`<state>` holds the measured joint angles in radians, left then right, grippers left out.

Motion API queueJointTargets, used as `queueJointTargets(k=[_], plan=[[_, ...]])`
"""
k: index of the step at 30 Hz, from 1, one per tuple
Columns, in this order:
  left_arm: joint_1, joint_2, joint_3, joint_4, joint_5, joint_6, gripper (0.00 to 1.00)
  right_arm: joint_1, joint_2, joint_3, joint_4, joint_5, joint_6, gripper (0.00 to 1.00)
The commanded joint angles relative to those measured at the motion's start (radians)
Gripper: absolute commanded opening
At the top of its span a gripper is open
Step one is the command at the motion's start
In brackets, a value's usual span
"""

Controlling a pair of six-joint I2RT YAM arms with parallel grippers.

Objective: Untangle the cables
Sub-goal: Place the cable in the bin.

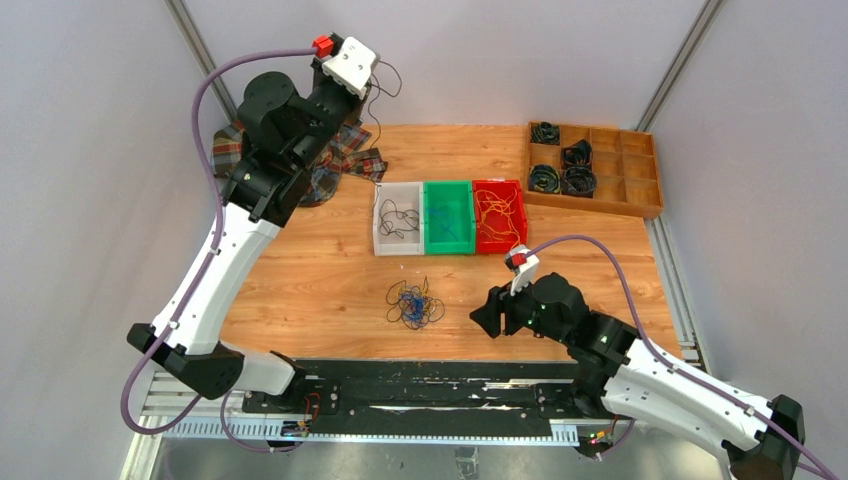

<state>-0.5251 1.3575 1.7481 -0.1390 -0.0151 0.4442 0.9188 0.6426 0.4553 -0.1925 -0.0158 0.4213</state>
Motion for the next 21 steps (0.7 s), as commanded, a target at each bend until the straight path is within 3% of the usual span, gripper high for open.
queueJointTargets(k=[1,6,16,21], plan=[[-0.030,-0.071,-0.056,0.251,-0.086,0.078,0.01,0.011,-0.018,0.032,-0.001,0.021,0.007,0.56],[-0.044,-0.069,-0.032,0.258,-0.055,0.079,0.01,0.011,-0.029,0.015,0.018,0.039,0.018,0.56],[-0.046,-0.061,-0.133,0.074,0.070,-0.022,0.01,0.011,-0.037,0.008,0.038,0.061,0.015,0.56],[-0.046,-0.047,-0.209,0.094,0.043,-0.044,0.01,0.011,-0.053,-0.009,0.044,0.076,0.016,0.55]])
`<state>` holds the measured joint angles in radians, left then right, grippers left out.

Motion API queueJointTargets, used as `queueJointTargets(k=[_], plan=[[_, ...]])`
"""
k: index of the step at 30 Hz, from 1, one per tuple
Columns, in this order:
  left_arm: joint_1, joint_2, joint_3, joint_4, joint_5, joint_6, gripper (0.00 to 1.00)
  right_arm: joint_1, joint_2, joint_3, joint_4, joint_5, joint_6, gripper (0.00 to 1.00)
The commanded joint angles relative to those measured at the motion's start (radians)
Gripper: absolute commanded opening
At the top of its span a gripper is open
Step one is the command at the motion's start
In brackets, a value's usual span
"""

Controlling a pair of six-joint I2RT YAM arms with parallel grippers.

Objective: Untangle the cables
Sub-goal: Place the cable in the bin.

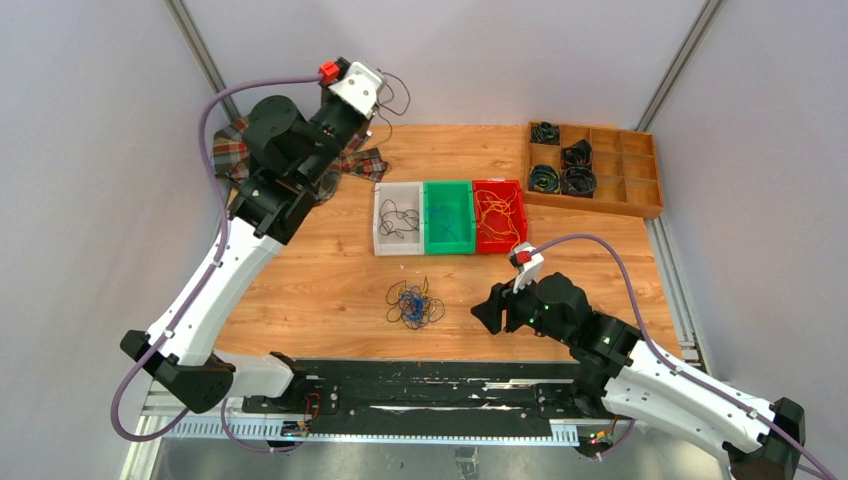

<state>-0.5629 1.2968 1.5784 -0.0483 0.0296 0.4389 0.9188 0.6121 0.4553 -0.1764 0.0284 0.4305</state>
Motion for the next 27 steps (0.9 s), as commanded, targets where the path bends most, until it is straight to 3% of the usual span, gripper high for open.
queueJointTargets(k=[1,16,23,27], plan=[[-0.008,0.020,-0.051,0.012,-0.015,-0.046,0.01,0.011,-0.031,-0.016,0.032,0.034,0.010,0.55],[-0.008,0.119,-0.187,0.030,-0.014,-0.042,0.01,0.011,-0.096,-0.074,0.060,0.071,0.061,0.54],[-0.007,0.248,-0.072,-0.206,0.010,0.007,0.01,0.011,-0.107,-0.072,0.052,0.121,0.076,0.59],[-0.003,0.257,-0.115,-0.236,0.041,0.005,0.01,0.012,-0.085,-0.068,0.080,0.151,0.074,0.62]])
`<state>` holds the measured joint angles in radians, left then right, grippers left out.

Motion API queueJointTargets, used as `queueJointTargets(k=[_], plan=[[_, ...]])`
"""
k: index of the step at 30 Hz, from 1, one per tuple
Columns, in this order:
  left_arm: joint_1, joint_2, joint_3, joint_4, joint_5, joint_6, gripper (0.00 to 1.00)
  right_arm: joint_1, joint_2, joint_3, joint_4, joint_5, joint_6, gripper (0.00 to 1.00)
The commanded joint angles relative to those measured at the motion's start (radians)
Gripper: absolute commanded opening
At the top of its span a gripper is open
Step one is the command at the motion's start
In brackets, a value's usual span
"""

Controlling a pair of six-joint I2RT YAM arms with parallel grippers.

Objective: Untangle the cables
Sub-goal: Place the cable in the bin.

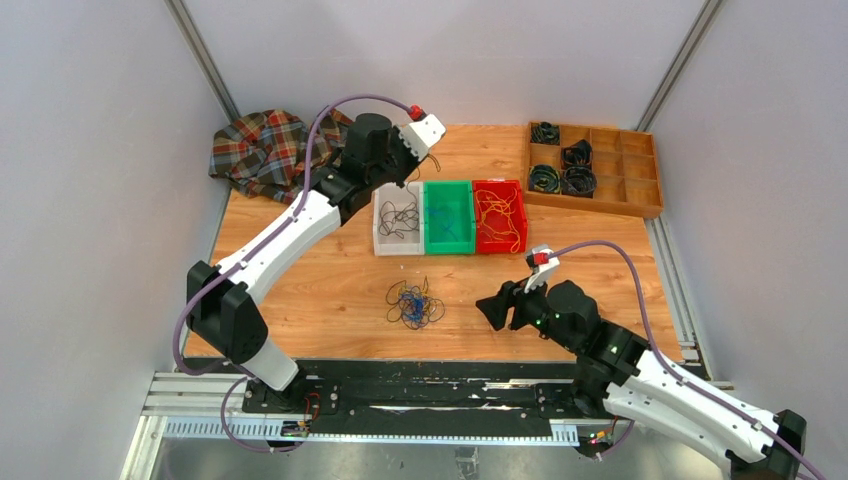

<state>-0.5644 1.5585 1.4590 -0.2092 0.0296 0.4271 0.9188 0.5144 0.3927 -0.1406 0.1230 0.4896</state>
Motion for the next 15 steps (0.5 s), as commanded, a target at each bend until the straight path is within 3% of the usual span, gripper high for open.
queueJointTargets(k=[1,8,15], plan=[[0.003,0.001,-0.005,-0.087,0.049,0.009,0.00,0.011,0.021,-0.004,0.054,0.060,0.011,0.62],[0.050,0.058,-0.059,-0.107,0.061,-0.032,0.01,0.011,0.082,0.020,0.101,0.088,-0.007,0.61],[0.110,0.104,-0.124,0.033,0.111,-0.162,0.00,0.010,0.104,0.027,0.137,0.117,-0.001,0.60]])
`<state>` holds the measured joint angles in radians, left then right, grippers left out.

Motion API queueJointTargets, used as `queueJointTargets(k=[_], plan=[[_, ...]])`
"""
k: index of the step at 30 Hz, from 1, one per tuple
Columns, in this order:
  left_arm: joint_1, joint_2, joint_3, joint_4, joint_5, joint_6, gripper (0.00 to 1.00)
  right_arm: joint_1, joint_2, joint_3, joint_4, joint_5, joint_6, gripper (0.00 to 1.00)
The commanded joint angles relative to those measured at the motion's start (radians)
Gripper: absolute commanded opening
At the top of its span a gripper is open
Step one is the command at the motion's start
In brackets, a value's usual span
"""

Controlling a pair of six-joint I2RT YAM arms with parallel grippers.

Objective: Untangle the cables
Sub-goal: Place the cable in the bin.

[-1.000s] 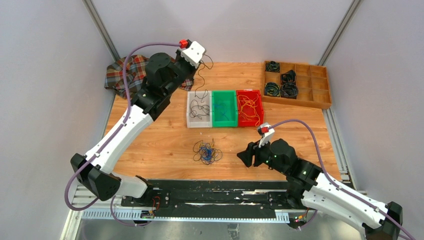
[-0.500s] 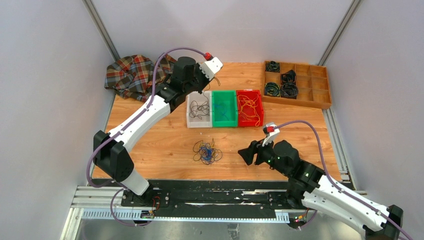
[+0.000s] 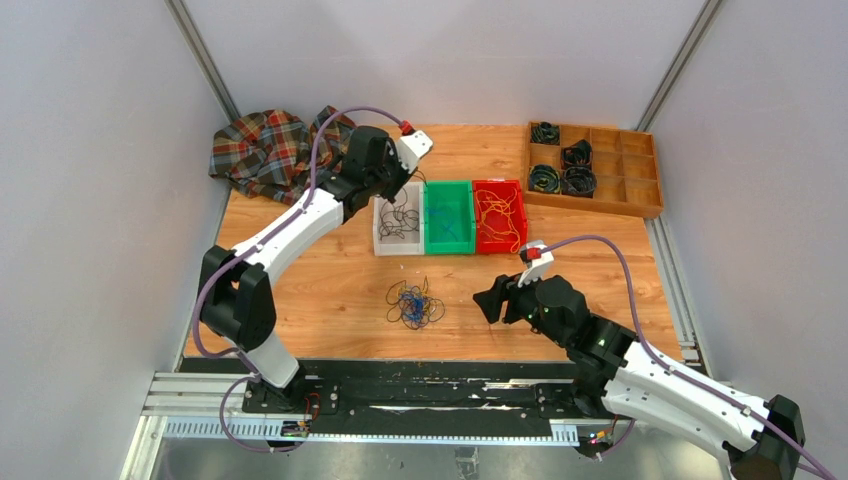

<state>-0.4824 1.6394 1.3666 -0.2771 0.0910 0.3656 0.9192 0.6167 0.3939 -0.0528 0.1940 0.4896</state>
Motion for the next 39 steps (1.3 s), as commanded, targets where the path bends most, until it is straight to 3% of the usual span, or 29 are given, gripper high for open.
queueJointTargets(k=[1,7,18,21,23,24,26,29,39], plan=[[0.029,0.029,-0.039,0.118,0.063,-0.121,0.01,0.009,0.002,0.026,0.049,0.051,-0.001,0.60],[0.033,0.060,-0.092,0.186,0.105,-0.208,0.01,0.008,-0.012,0.024,0.047,0.061,-0.008,0.59],[0.058,0.139,-0.193,0.300,0.060,-0.304,0.01,-0.018,-0.046,0.032,0.041,0.043,-0.033,0.59],[0.062,0.147,-0.180,0.282,0.062,-0.312,0.05,-0.021,-0.047,0.040,0.034,0.036,-0.036,0.59],[0.076,0.140,-0.184,0.297,0.057,-0.336,0.16,-0.023,-0.048,0.046,0.026,0.035,-0.036,0.60],[0.087,0.138,-0.185,0.304,0.061,-0.352,0.29,-0.025,-0.051,0.049,0.022,0.034,-0.037,0.59],[0.112,0.137,-0.185,0.301,0.100,-0.370,0.46,-0.026,-0.056,0.056,0.014,0.032,-0.041,0.60],[0.137,0.125,-0.179,0.271,0.167,-0.374,0.62,-0.029,-0.060,0.069,-0.007,0.029,-0.050,0.61],[0.157,-0.001,-0.169,0.194,0.366,-0.372,0.66,-0.036,-0.036,0.113,-0.041,0.016,-0.059,0.62]])
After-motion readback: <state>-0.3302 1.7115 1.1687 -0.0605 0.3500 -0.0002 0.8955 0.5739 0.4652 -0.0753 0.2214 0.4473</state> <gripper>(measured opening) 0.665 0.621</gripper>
